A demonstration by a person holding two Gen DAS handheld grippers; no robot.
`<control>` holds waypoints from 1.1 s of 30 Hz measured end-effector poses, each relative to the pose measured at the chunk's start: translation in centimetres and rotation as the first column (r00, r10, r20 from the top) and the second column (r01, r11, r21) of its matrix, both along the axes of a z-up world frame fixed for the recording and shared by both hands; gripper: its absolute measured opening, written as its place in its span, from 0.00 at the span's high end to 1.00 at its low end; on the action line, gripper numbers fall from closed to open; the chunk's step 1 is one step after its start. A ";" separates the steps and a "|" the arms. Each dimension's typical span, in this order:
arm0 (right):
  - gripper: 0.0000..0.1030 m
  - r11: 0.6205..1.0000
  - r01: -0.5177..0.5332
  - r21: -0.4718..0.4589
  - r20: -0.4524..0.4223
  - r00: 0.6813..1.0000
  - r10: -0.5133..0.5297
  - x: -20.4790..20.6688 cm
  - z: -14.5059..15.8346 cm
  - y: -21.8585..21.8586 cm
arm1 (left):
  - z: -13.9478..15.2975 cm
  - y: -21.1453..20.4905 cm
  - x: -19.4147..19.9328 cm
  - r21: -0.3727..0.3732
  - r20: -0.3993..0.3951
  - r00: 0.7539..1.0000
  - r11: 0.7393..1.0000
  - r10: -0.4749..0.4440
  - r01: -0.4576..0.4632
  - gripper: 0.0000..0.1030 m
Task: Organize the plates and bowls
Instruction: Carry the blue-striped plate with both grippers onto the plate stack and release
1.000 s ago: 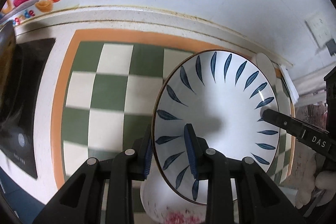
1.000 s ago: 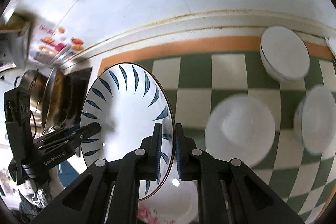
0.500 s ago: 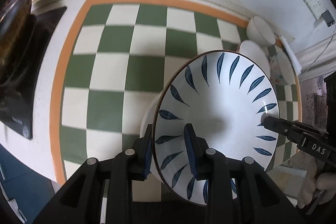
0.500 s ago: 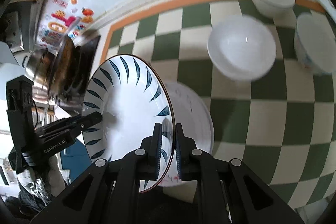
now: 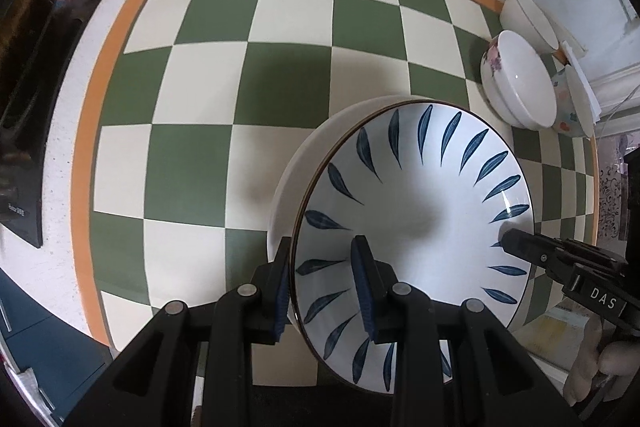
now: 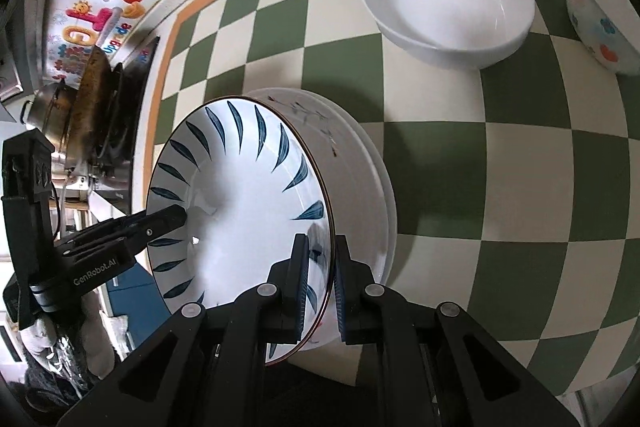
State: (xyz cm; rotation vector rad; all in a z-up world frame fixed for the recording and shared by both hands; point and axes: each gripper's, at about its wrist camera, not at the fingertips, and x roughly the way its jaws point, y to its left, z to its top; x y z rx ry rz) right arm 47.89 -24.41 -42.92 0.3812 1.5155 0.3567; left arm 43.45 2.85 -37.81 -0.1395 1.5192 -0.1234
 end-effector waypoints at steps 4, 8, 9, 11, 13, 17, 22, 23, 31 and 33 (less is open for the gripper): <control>0.87 1.000 0.003 -0.013 -0.007 1.000 -0.003 0.4 -0.5 -0.1 | -0.6 -0.2 0.1 -0.003 -0.012 1.000 1.000 0.001 -0.001 0.74; 0.87 1.000 0.004 -0.015 -0.015 1.000 -0.004 0.9 -1.0 -0.1 | -1.4 -0.1 0.3 -0.003 -0.022 1.000 1.000 0.008 -0.008 0.74; 0.87 1.000 0.004 -0.017 -0.016 1.000 -0.004 0.9 -1.1 -0.1 | -1.5 -0.1 0.2 -0.002 -0.024 1.000 1.000 0.008 -0.008 0.74; 0.87 1.000 0.002 -0.017 -0.020 1.000 -0.003 1.1 -1.3 0.1 | -1.8 -0.1 0.3 0.007 -0.025 1.000 1.000 0.008 -0.008 0.73; 0.87 1.000 -0.003 -0.028 -0.020 1.000 0.002 1.2 -1.5 0.3 | -2.0 -0.2 0.3 0.008 -0.025 1.000 1.000 0.007 -0.006 0.74; 0.87 0.999 -0.009 -0.047 -0.019 1.000 0.008 1.4 -1.9 0.4 | -2.1 -0.6 0.4 0.022 -0.020 1.000 1.000 0.002 -0.001 0.73; 0.87 0.999 0.004 -0.039 -0.029 1.000 -0.006 1.6 -1.9 0.2 | -2.2 -1.0 0.6 0.028 -0.030 0.999 0.999 0.028 -0.027 0.72; 0.86 0.999 0.006 -0.038 -0.034 0.999 -0.008 1.6 -1.9 0.1 | -2.1 -0.8 0.5 0.029 -0.032 0.999 0.999 0.031 -0.030 0.71; 0.85 0.999 -0.001 -0.052 -0.049 0.999 -0.002 1.4 -1.6 0.4 | -1.9 -0.8 0.7 0.051 -0.054 0.998 0.998 0.043 -0.040 0.72; 0.84 0.999 -0.006 -0.050 -0.051 0.999 0.004 1.4 -1.4 0.3 | -1.7 -0.9 0.7 0.063 -0.051 0.998 0.997 0.043 -0.040 0.72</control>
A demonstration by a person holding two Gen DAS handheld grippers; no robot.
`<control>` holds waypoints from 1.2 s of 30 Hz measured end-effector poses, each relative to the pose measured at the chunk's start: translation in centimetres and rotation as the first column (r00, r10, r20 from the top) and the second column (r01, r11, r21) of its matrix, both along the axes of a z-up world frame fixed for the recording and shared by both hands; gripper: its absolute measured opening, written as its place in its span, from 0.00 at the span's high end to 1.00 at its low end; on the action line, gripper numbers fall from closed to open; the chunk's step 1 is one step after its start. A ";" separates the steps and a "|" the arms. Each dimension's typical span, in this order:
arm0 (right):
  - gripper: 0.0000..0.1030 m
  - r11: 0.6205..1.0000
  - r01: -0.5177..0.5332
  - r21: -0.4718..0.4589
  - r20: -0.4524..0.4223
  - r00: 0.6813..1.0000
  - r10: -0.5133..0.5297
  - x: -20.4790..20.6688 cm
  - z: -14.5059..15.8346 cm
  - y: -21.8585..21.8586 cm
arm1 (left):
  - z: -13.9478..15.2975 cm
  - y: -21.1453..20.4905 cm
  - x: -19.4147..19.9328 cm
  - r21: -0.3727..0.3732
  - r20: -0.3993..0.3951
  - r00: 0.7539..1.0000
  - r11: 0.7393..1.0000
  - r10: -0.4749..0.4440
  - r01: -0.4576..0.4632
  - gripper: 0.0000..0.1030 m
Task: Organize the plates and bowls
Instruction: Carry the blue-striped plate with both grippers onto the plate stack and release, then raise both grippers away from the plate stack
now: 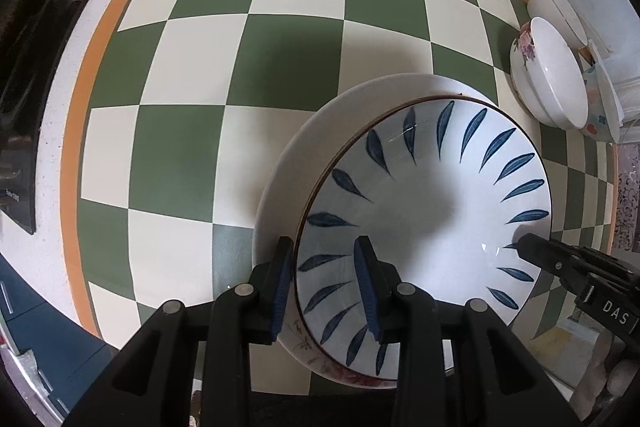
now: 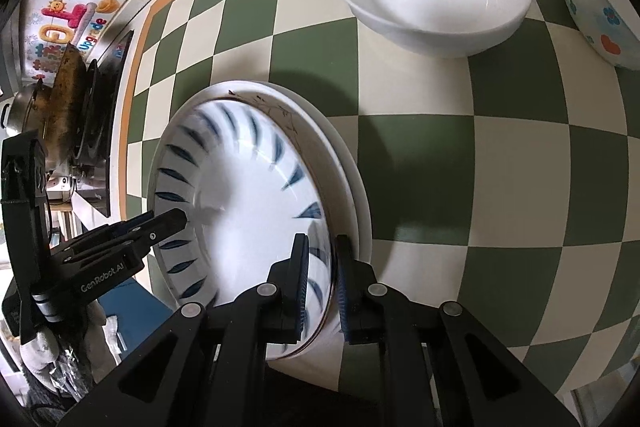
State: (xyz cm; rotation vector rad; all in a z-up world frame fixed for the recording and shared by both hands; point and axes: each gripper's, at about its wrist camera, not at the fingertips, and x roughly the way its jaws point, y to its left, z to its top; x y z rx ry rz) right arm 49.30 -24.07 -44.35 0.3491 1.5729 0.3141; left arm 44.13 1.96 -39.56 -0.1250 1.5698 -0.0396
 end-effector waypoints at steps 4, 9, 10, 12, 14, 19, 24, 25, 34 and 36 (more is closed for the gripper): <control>0.84 1.000 -0.017 0.002 -0.010 1.000 0.017 0.0 0.1 -0.1 | 0.3 -0.4 -0.1 0.027 0.002 1.000 1.000 0.011 -0.011 0.72; 0.85 0.999 -0.032 -0.005 -0.008 0.999 0.032 -0.2 0.3 -0.2 | 0.8 -0.8 -0.4 0.062 0.017 0.999 0.998 0.031 -0.032 0.72; 0.85 0.999 -0.036 -0.010 -0.006 0.999 0.036 -0.2 0.4 -0.1 | 0.9 -0.8 -0.6 0.068 0.019 0.999 0.997 0.036 -0.037 0.72; 0.85 0.999 -0.041 -0.028 -0.002 0.999 0.041 -0.3 0.8 0.0 | 1.2 -1.5 -1.1 0.073 0.021 0.999 0.996 0.050 -0.051 0.72; 0.84 0.997 -0.043 -0.059 0.006 0.999 0.044 -0.5 1.3 0.1 | 1.3 -1.8 -1.6 0.071 0.024 0.998 0.995 0.063 -0.065 0.72; 0.84 0.992 -0.069 -0.104 0.035 0.997 0.073 -0.7 2.5 0.5 | 2.0 -2.1 -2.4 0.076 0.043 0.997 0.995 0.069 -0.072 0.72; 0.84 0.990 -0.052 -0.131 0.041 0.997 0.058 -1.5 3.1 0.2 | 3.7 -3.1 -3.4 0.093 0.087 0.995 0.994 0.053 -0.061 0.72; 0.84 0.990 -0.047 -0.135 0.047 0.997 0.054 -1.7 3.3 0.2 | 4.3 -3.0 -3.7 0.087 0.103 0.993 0.994 0.050 -0.059 0.72; 0.56 0.987 0.022 -0.159 0.180 0.984 0.007 -6.8 9.5 0.5 | 12.0 -2.9 -8.4 0.061 0.256 0.967 0.998 0.008 -0.024 0.66; 0.45 0.987 0.034 -0.159 0.218 0.976 0.002 -8.2 11.2 0.9 | 13.2 -2.4 -9.2 0.058 0.287 0.958 0.998 -0.003 -0.014 0.59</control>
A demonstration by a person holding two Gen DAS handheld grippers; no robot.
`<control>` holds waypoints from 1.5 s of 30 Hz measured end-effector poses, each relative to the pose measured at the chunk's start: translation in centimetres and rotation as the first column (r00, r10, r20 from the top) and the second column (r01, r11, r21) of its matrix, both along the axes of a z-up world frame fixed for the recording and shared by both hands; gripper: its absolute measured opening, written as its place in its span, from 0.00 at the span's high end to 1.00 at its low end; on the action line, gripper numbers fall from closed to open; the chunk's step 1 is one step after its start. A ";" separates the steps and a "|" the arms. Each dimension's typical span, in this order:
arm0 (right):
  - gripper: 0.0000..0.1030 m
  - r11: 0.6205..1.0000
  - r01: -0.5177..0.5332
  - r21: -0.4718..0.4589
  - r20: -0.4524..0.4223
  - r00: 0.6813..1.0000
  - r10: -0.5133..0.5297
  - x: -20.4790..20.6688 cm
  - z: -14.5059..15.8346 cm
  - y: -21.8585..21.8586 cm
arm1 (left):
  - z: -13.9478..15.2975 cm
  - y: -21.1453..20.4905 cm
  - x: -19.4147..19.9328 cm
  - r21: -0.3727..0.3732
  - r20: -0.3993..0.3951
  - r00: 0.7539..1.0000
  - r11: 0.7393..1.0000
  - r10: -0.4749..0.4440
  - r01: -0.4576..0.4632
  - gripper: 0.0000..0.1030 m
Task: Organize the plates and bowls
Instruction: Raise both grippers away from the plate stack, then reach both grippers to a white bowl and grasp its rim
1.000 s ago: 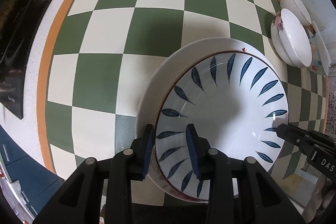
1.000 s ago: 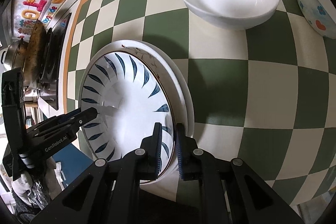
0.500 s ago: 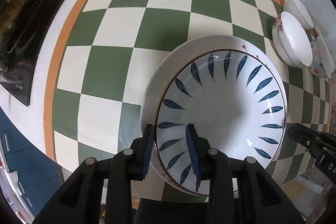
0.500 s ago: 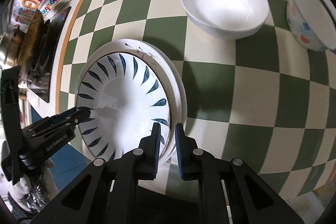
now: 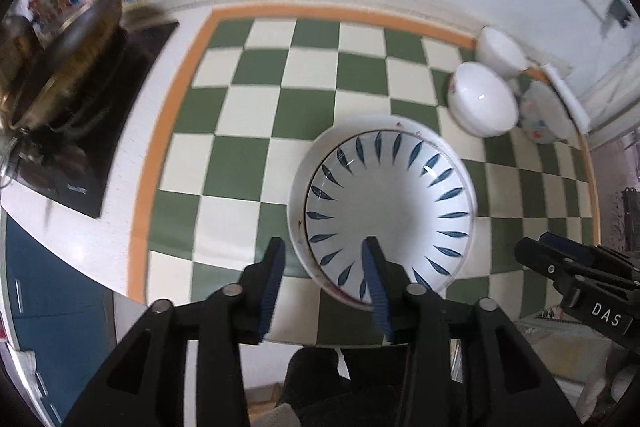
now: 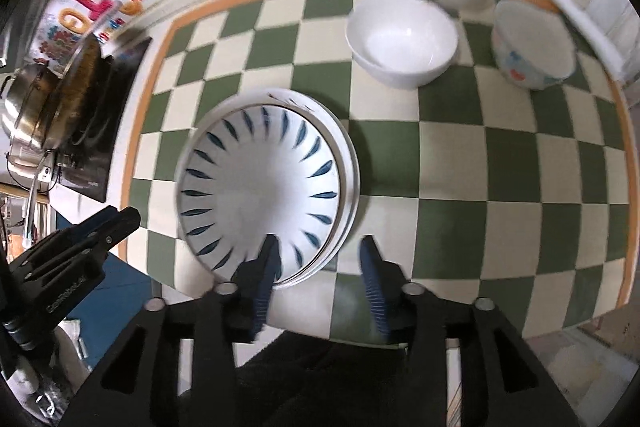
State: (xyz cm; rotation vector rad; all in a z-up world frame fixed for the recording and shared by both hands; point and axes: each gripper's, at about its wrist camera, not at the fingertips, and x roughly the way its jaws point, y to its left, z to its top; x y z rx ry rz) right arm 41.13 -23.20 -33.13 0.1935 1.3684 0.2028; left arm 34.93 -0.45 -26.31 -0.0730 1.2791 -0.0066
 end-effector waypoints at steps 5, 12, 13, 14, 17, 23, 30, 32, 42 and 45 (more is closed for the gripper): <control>0.21 1.000 0.019 0.002 0.118 0.993 -0.019 -4.0 4.8 1.0 | 3.1 0.4 -2.7 0.004 0.081 0.996 1.000 -0.031 0.031 0.23; 0.10 0.998 0.042 -0.040 0.215 0.976 -0.032 -9.2 9.7 2.4 | 6.6 0.9 -6.4 0.014 0.185 0.982 0.999 -0.040 0.038 0.09; 0.09 0.998 0.045 -0.049 0.228 0.973 -0.033 -10.0 10.2 2.6 | 7.1 1.0 -6.9 0.014 0.198 0.979 0.999 -0.042 0.040 0.08; 0.09 0.997 0.049 -0.059 0.237 0.971 -0.033 -10.4 10.6 2.8 | 7.5 1.0 -7.4 0.009 0.208 0.977 0.999 -0.043 0.042 0.08; 0.08 0.996 0.058 -0.062 0.270 0.962 -0.039 -12.5 12.2 3.1 | 8.6 1.1 -8.9 0.009 0.230 0.972 0.999 -0.049 0.049 0.06; 0.07 0.996 0.069 -0.059 0.308 0.950 -0.047 -16.0 14.2 3.6 | 10.2 1.4 -11.5 -0.001 0.256 0.966 0.999 -0.050 0.052 0.06; 0.05 0.997 0.070 -0.024 0.321 0.945 -0.058 -16.7 14.8 3.4 | 11.1 1.4 -12.8 -0.026 0.301 0.952 0.998 -0.046 0.056 0.00; 0.04 0.998 0.058 -0.009 0.326 0.944 -0.052 -16.3 14.7 3.1 | 11.2 1.2 -12.2 -0.024 0.306 0.951 0.998 -0.045 0.055 0.00; 0.04 0.990 0.072 0.119 0.279 0.955 -0.102 -7.1 11.3 -3.2 | 9.8 -3.4 -3.1 0.016 0.306 0.950 0.998 -0.057 0.055 0.00; 0.04 0.985 0.081 0.151 0.248 0.962 -0.117 -2.6 9.3 -6.0 | 8.2 -5.6 1.7 0.007 0.264 0.963 0.999 -0.054 0.054 0.00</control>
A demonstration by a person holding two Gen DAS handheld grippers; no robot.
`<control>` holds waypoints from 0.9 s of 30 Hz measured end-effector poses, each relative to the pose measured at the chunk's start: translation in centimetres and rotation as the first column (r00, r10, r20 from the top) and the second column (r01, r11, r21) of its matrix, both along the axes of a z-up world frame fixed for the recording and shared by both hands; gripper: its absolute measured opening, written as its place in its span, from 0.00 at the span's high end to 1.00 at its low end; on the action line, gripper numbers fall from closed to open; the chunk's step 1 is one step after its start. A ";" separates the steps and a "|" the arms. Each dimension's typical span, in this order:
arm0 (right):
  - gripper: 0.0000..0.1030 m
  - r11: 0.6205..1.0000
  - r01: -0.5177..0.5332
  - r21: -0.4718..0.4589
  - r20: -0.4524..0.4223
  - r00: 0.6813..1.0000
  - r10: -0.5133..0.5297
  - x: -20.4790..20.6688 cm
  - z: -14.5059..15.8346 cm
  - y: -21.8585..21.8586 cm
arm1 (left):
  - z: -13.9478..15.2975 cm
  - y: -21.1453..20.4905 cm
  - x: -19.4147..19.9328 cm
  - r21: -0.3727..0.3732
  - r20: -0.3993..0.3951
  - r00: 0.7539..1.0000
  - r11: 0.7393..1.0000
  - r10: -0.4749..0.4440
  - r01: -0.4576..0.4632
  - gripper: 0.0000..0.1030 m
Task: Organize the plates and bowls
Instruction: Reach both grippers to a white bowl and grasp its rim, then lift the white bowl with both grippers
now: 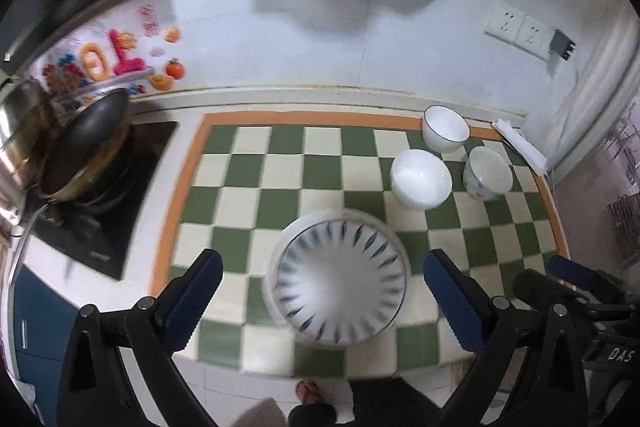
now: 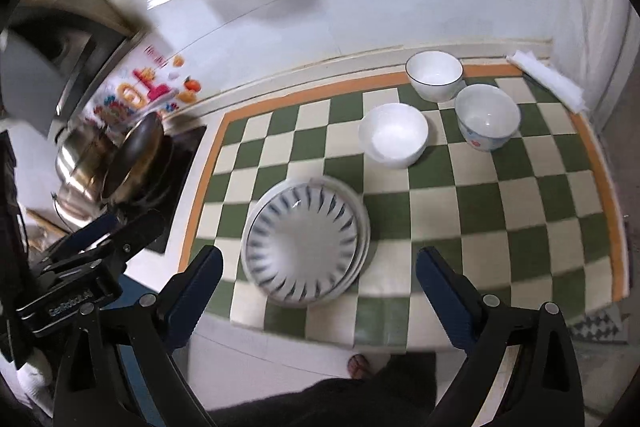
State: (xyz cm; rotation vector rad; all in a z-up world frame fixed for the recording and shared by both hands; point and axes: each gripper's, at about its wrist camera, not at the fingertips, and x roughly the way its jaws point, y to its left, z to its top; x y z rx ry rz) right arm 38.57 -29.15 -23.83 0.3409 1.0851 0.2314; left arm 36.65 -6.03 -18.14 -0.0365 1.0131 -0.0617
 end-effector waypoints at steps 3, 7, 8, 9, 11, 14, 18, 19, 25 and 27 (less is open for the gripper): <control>0.04 1.000 0.019 -0.005 -0.010 1.000 -0.019 4.9 -2.7 -2.7 | -2.2 -1.8 4.8 -0.006 -0.064 0.998 1.000 0.001 -0.002 0.00; 0.09 1.000 0.010 0.009 -0.095 0.995 -0.009 12.2 -7.8 -5.7 | -7.3 -4.4 12.4 -0.042 -0.216 0.976 0.999 0.004 -0.013 0.00; 0.15 1.000 0.007 0.019 -0.111 0.994 -0.005 13.5 -8.7 -6.4 | -8.3 -5.0 13.7 -0.055 -0.246 0.969 0.998 0.000 -0.014 0.01; 0.17 1.000 0.000 0.026 -0.131 0.991 0.003 15.2 -10.0 -7.0 | -9.5 -5.4 14.9 -0.063 -0.276 0.961 0.998 -0.004 -0.014 0.05; 0.24 1.000 -0.011 0.016 -0.162 0.987 0.013 17.6 -12.1 -7.6 | -12.5 -6.8 17.7 -0.058 -0.342 0.939 0.998 -0.014 -0.006 0.11; 0.33 0.999 -0.021 0.032 -0.202 0.979 0.027 20.7 -15.2 -8.4 | -16.0 -7.9 20.1 -0.064 -0.409 0.912 0.998 -0.012 -0.016 0.25; 0.47 0.998 -0.044 0.055 -0.236 0.970 0.056 23.3 -18.0 -8.5 | -19.3 -8.8 21.9 -0.076 -0.468 0.883 0.997 -0.014 -0.025 0.47; 0.52 0.996 -0.058 0.061 -0.241 0.968 0.071 23.9 -18.7 -8.3 | -19.9 -9.0 22.2 -0.086 -0.483 0.875 0.996 -0.019 -0.026 0.51; 0.86 0.996 -0.086 0.038 -0.287 0.953 0.093 25.1 -21.5 -7.3 | -21.9 -10.0 22.9 -0.168 -0.508 0.859 0.985 -0.066 -0.024 0.76; 0.87 0.996 -0.080 0.050 -0.285 0.954 0.091 25.0 -21.7 -7.3 | -22.0 -10.4 22.7 -0.171 -0.509 0.857 0.985 -0.080 -0.009 0.77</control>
